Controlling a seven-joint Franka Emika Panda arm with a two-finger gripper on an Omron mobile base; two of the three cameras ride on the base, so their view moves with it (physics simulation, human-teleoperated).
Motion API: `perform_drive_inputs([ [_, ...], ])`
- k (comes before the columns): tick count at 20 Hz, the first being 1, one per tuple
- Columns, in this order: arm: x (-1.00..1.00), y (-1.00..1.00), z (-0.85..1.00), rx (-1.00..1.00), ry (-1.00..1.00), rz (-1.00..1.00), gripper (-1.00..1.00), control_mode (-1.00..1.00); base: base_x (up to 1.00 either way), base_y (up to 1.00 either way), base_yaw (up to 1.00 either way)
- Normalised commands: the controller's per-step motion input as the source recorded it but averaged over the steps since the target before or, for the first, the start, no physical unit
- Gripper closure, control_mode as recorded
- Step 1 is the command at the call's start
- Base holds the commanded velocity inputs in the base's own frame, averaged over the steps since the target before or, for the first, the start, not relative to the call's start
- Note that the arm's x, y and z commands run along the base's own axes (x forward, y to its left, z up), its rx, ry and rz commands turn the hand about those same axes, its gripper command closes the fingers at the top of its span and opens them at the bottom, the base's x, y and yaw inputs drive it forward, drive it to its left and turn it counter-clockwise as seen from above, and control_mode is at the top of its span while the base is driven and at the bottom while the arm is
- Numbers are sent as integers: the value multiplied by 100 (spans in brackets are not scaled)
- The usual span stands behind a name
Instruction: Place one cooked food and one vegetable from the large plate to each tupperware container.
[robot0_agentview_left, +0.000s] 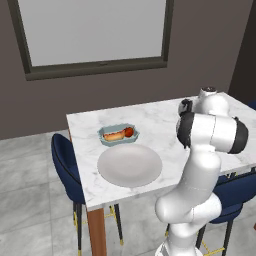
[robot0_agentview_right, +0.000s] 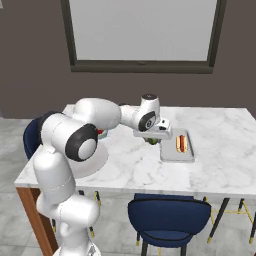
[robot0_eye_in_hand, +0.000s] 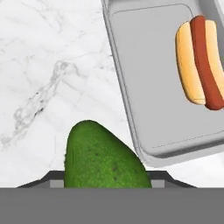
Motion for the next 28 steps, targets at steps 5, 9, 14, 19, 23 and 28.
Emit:
perform_drive_inputs([
  [5, 21, -80, 0, 13, -1, 8, 100, -100, 0, 0, 0],
  [9, 0, -36, -1, 4, -4, 11, 100, -100, 0, 0, 0],
  [14, 1, -5, -20, 0, -2, 6, 100, -100, 0, 0, 0],
  [19, 14, 0, -18, 0, -1, 3, 100, -100, 0, 0, 0],
  [23, 6, 2, -31, -4, -2, 2, 100, -100, 0, 0, 0],
  [28, 1, 3, -20, -13, -5, 4, 100, -100, 0, 0, 0],
])
